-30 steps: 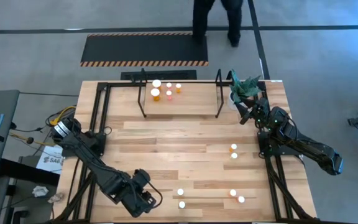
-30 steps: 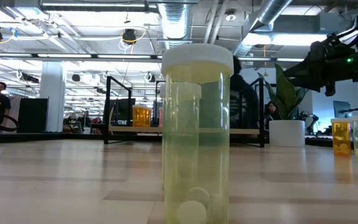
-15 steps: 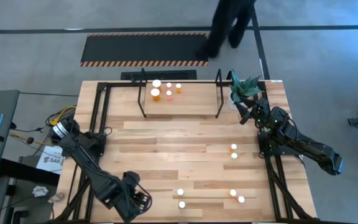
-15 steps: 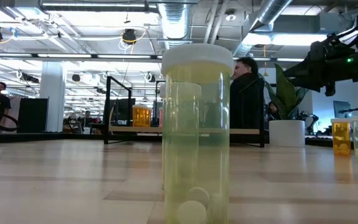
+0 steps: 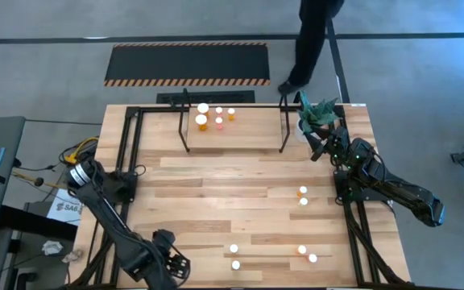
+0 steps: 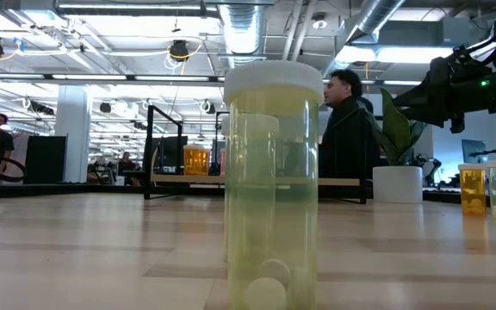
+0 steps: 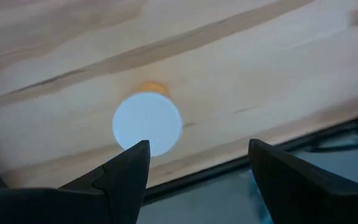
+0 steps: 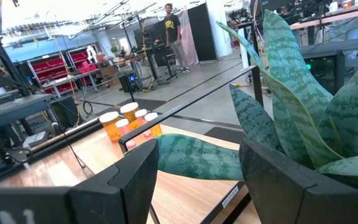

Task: Pick and place medicine bottles onto shelf by color
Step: Put the big orange pill bottle on the shelf aligned with the other big orange pill bottles

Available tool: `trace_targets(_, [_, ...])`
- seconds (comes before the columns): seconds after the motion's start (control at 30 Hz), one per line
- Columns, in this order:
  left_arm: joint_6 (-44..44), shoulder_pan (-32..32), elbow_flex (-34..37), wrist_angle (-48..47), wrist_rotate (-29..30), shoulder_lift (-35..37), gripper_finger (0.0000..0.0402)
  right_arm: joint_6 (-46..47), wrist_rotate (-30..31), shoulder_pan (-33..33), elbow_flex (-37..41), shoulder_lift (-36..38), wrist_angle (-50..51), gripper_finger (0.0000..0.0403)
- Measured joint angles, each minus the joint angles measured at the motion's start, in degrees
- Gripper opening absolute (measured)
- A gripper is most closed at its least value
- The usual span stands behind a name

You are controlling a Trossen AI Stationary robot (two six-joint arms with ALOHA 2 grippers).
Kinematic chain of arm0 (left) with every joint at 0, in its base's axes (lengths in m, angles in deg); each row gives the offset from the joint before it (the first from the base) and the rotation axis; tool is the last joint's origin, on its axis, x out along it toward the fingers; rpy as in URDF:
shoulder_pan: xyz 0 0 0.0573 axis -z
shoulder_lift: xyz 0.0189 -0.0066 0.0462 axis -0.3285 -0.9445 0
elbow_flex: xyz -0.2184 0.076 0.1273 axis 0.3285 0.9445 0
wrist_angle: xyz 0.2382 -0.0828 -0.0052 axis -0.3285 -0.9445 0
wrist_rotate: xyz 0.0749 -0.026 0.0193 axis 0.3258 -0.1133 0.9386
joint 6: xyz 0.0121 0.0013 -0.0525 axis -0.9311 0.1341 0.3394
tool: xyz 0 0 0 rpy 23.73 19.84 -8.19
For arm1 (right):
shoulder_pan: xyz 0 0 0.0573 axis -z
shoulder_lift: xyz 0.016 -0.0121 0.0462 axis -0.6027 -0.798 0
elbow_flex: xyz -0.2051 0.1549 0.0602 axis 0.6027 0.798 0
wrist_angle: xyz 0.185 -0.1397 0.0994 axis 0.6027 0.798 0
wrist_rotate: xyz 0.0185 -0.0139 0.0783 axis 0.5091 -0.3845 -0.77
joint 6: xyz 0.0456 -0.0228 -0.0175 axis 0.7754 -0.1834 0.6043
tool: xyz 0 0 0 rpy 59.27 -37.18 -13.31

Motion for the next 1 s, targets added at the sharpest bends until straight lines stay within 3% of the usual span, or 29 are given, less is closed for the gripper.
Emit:
trace_targets(0.57, [0.39, 0.31, -0.5, -5.64, -2.66, -1.88, 0.0259, 0.0, 0.0, 0.0, -0.01, -0.01, -0.01, 0.0249])
trace_targets(1.0, [2.32, 0.25, 4.64, 1.89, -3.73, -2.14, 0.0259, 0.0, 0.0, 0.0, 0.0, -0.02, -0.01, 0.0249])
